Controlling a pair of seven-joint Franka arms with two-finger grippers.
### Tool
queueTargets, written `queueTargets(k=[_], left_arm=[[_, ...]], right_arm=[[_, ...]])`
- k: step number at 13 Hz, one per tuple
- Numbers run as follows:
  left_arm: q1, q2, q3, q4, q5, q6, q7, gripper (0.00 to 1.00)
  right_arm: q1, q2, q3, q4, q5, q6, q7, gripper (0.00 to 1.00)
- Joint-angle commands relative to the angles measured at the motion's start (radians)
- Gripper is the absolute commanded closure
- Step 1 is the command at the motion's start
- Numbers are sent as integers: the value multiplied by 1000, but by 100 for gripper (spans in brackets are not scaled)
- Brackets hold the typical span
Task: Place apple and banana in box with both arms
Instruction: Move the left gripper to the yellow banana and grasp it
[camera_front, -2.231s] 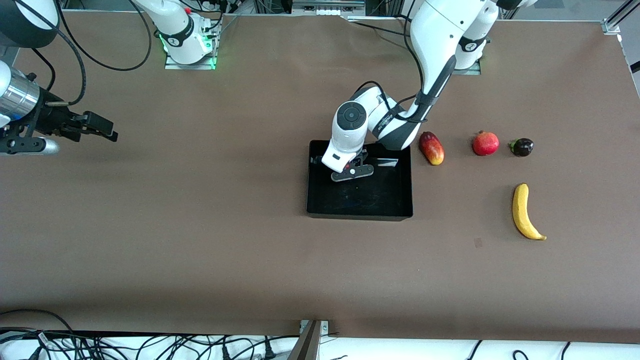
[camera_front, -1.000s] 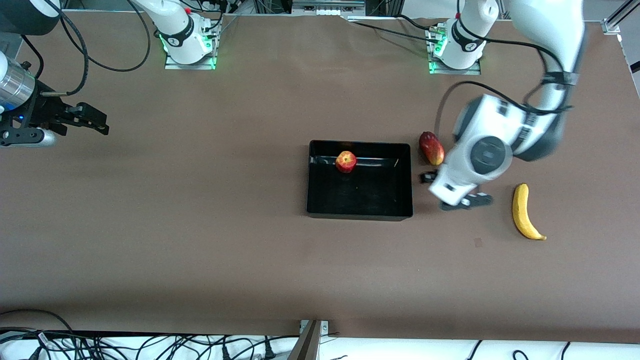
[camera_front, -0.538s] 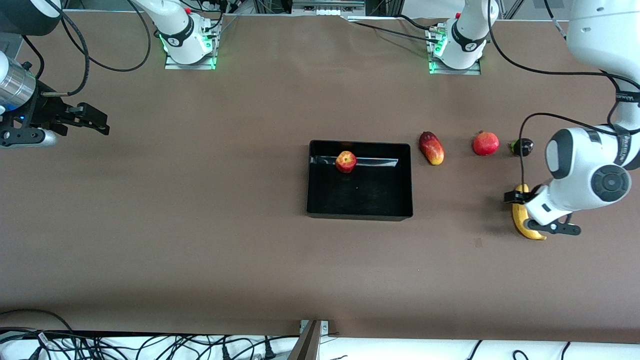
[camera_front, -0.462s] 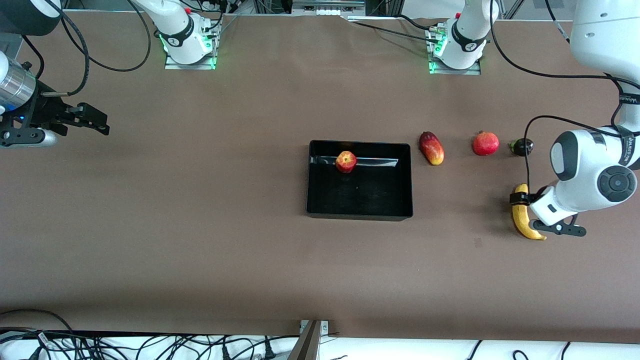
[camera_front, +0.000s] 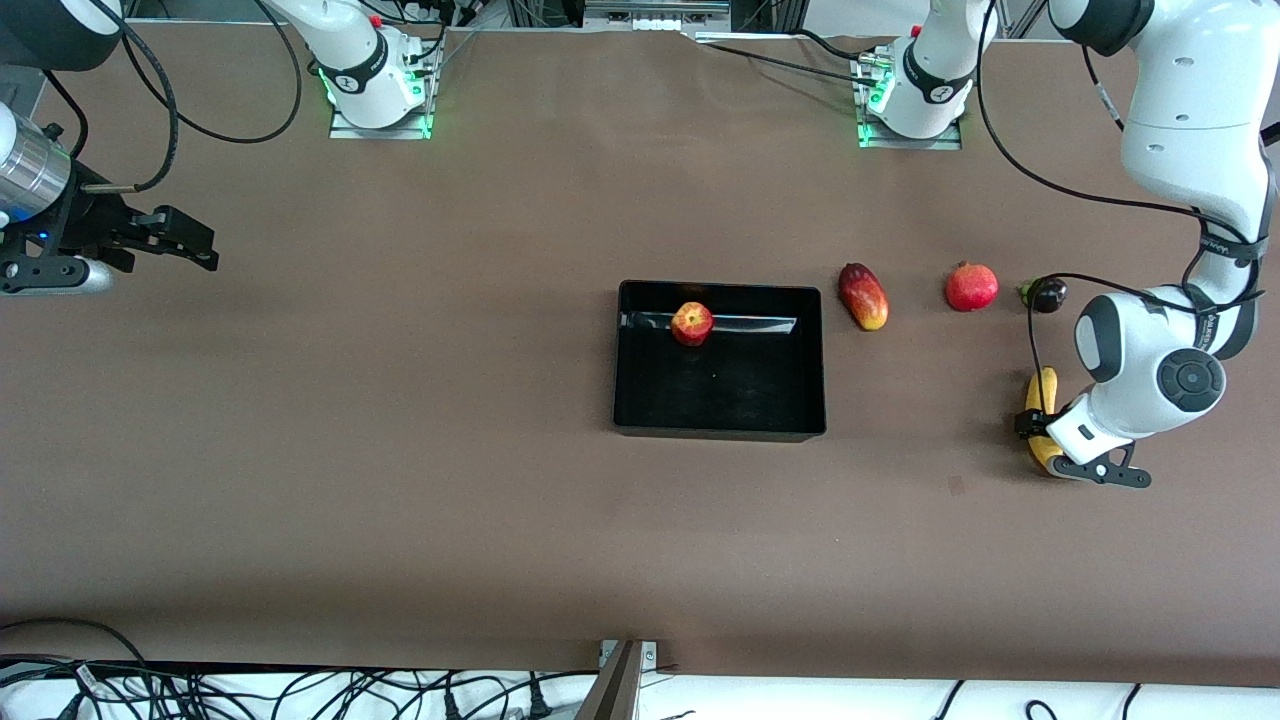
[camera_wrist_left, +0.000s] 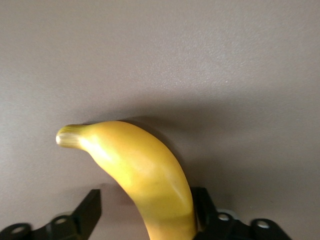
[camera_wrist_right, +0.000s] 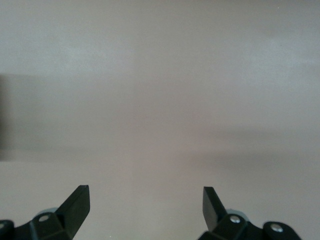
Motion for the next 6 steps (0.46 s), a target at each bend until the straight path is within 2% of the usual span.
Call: queueTargets(k=[1,3,6], left_arm=[[6,-27,-5,-21,-13,-1,25,100],[0,-81,-34,-52,-15,-46,-19,100],[-49,-200,-105,-60,-15,-295,-218,100]], right_arm=[[-3,2,5,14,-13,-2,4,0],[-3,2,5,14,-11,3,4,0],[-3,3,5,14,-10,18,4,0]])
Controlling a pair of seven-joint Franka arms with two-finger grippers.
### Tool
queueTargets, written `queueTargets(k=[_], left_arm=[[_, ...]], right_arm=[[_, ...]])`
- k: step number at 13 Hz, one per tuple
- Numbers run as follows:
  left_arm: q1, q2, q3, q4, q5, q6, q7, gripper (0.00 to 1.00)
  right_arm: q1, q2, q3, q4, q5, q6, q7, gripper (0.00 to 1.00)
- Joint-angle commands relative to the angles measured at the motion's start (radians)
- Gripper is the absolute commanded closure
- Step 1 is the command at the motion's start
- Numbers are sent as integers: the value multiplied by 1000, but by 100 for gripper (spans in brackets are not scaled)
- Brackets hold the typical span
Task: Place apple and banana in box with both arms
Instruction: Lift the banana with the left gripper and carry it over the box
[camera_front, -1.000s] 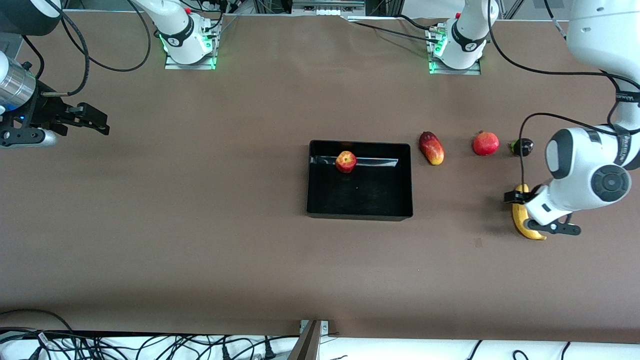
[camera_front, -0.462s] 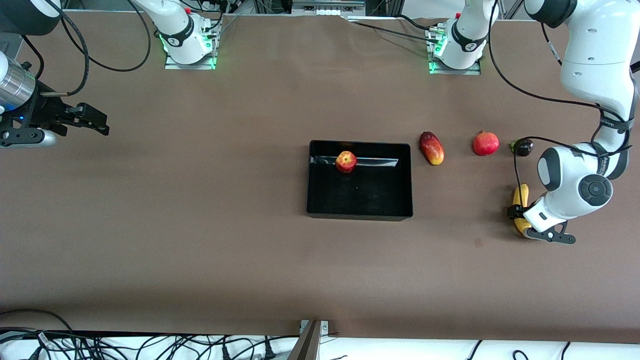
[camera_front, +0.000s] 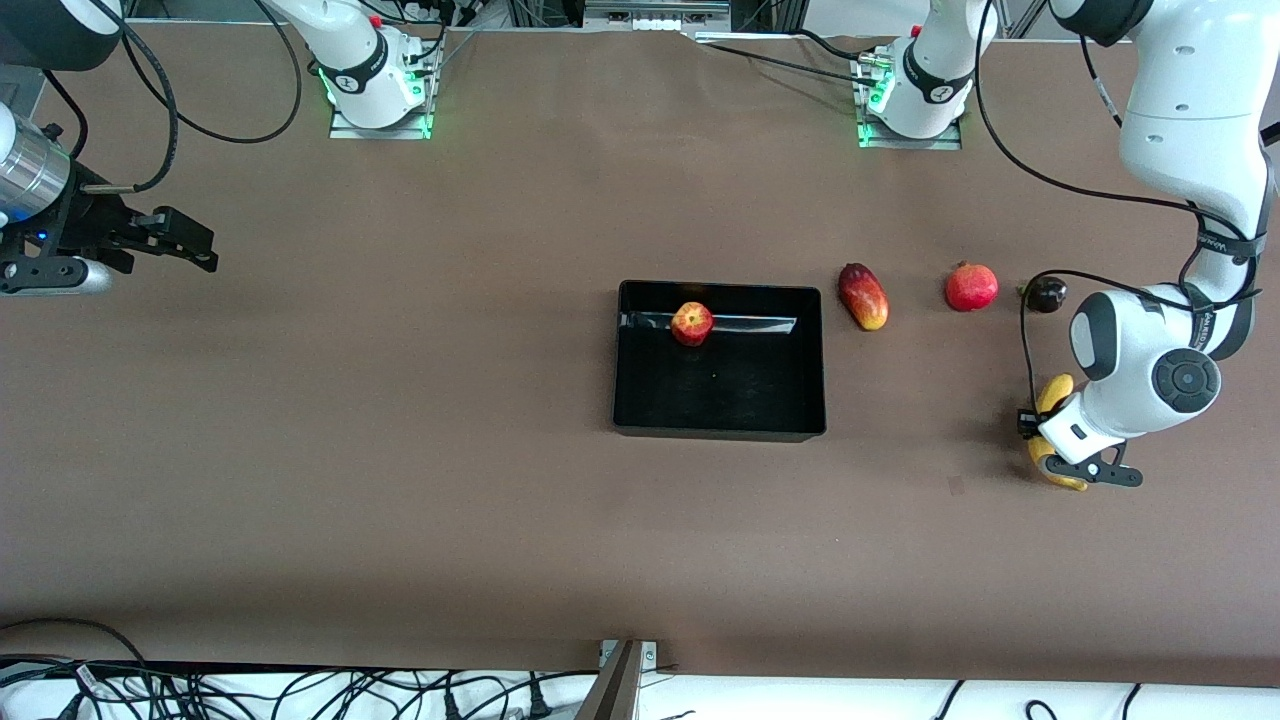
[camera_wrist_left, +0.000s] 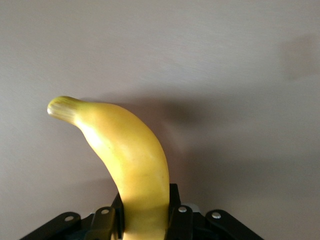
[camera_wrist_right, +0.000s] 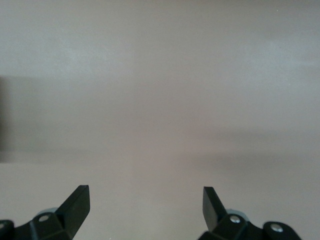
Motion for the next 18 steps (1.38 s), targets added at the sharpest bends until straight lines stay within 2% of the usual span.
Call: queueTargets(k=[1,2,5,7,9,10,12,14,18], left_arm=[[-93,-151,-51,-56,-16,-189,-211,100],[-140,-174,-56,-57,-19,-220,-311,100],[-241,-224,-145,-56,-76,-299,-538,100],[-320,-251,-164,-50,-107,-317,-647,100],[-363,-270,-188,-56,-122,-320,-724,100],[-365,-269,-225,-54,-122,-317,-770,100],[-389,-243,-248,-43,-124,-294,-819,100],[-404,-206,-272,-45,-122,-211,-851,100],[-409,-99,-300,-33,-53,-90,-916,100]], right_arm=[[-3,2,5,13,-8,17,4,0],[-3,3,5,13,-8,21,4,0],[-3,3,5,13,-8,23,4,0],[-1,3,5,12,-8,37,4,0],[-1,3,5,12,-8,38,4,0],[-1,3,5,12,-8,38,4,0],[-1,6,5,13,-8,48,4,0],[-1,6,5,12,-8,48,4,0],[-1,6,5,12,-6,48,4,0]])
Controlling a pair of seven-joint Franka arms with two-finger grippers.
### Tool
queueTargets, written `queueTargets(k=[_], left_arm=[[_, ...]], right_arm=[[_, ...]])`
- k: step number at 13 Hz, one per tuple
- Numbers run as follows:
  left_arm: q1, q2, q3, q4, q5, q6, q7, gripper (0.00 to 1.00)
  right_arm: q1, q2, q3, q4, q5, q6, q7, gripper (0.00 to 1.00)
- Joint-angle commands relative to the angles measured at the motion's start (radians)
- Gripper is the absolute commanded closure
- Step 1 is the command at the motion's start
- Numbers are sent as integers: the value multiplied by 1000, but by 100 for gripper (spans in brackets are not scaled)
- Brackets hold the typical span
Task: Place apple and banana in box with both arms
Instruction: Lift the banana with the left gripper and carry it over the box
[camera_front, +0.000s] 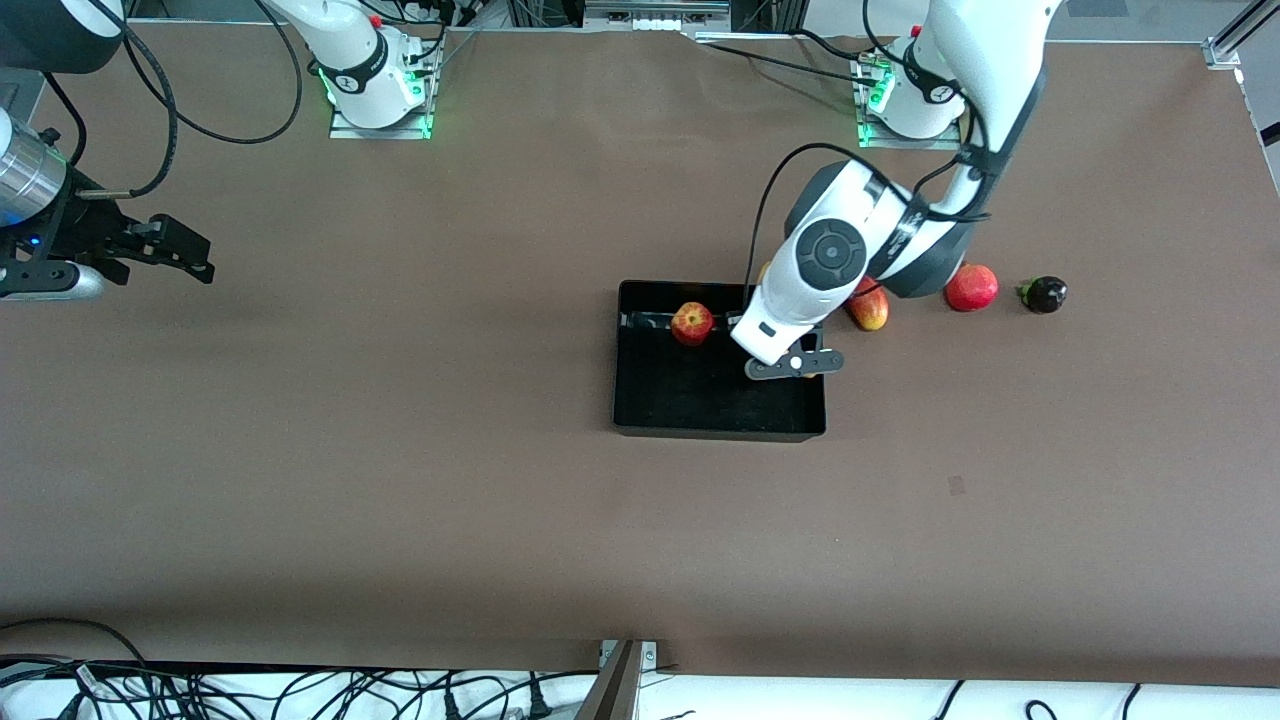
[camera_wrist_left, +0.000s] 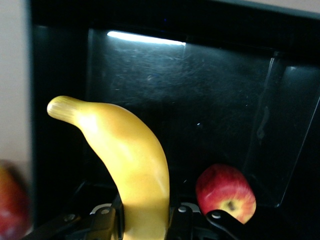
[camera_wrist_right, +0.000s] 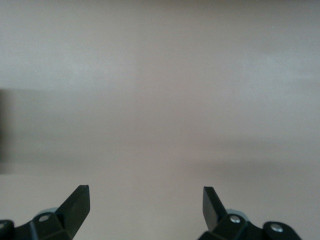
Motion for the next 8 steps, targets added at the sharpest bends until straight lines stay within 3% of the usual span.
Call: queueTargets(k=[1,5,8], left_arm=[[1,62,-4,18,58,58,-47,100],[-2,135,-4,19,159,150,-132,100],[-2,160,-4,31,172,161,-145,100]], right_arm=[[-3,3,4,11,-6,0,4,0],[-3,3,4,11,-6,0,4,0],[-3,3,4,11,-6,0,4,0]])
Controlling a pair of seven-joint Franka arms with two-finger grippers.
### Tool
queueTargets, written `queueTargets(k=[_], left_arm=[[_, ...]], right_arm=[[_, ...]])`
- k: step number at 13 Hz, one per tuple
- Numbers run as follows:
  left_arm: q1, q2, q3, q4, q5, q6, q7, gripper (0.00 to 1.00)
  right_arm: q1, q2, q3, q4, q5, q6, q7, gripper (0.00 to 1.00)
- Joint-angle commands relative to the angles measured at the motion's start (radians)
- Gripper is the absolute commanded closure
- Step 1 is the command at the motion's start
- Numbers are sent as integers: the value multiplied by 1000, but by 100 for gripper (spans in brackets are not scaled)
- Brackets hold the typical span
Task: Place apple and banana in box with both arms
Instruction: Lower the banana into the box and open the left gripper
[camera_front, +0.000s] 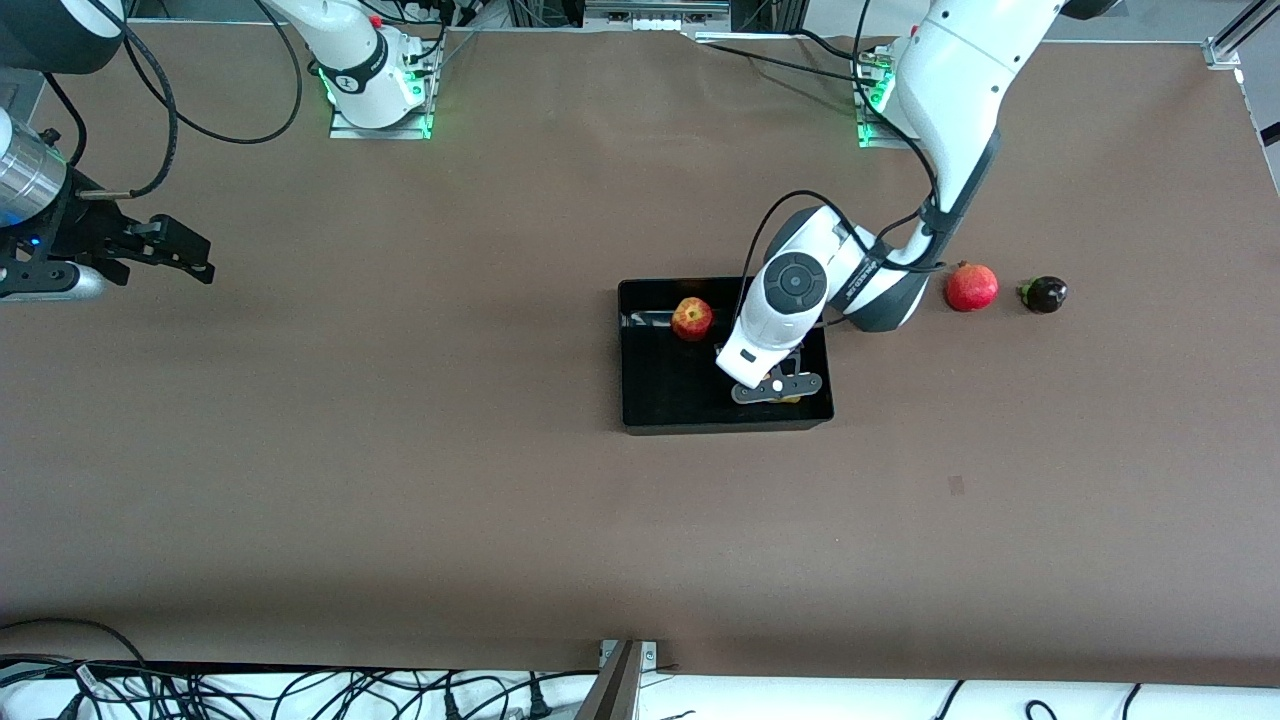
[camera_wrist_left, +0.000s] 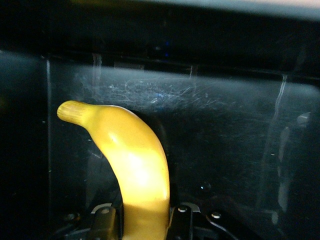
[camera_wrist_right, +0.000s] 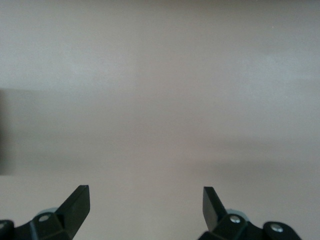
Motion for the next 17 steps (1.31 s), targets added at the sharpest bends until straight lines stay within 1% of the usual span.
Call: queueTargets(k=[1,3,4,5,7,8,9,10,11,12,14,15,17], left_arm=[[-2,32,-4,40,27,3,-29,100],[-2,46,-3,50,27,18,-27,100],[-2,46,-3,48,42,27,-27,47],[-2,46,-4,50,56,27,-29,0],[0,32,-4,47,58,21,-41,0],[3,6,-4,40,55,9,-53,0],[6,-42,-4,34,52,-49,-56,0],[14,-92,-3,37,40,-141,-50,0],[26,-141,-3,39,15,-211,-47,0],[41,-188,-1,43,-40,-279,-29,0],[78,-283,14,50,-113,-399,84,0],[96,-343,36,48,-137,-454,123,0],[124,-457,63,48,-149,-568,189,0]], right_arm=[[-3,2,4,11,-6,0,4,0],[-3,2,4,11,-6,0,4,0],[-3,2,4,11,-6,0,4,0],[-3,2,4,11,-6,0,4,0],[-3,2,4,11,-6,0,4,0],[-3,2,4,11,-6,0,4,0],[-3,2,4,11,-6,0,4,0],[-3,2,4,11,-6,0,4,0],[-3,2,4,11,-6,0,4,0],[-3,2,4,11,-6,0,4,0],[-3,2,4,11,-6,0,4,0],[-3,2,4,11,-6,0,4,0],[-3,2,4,11,-6,-2,4,0]])
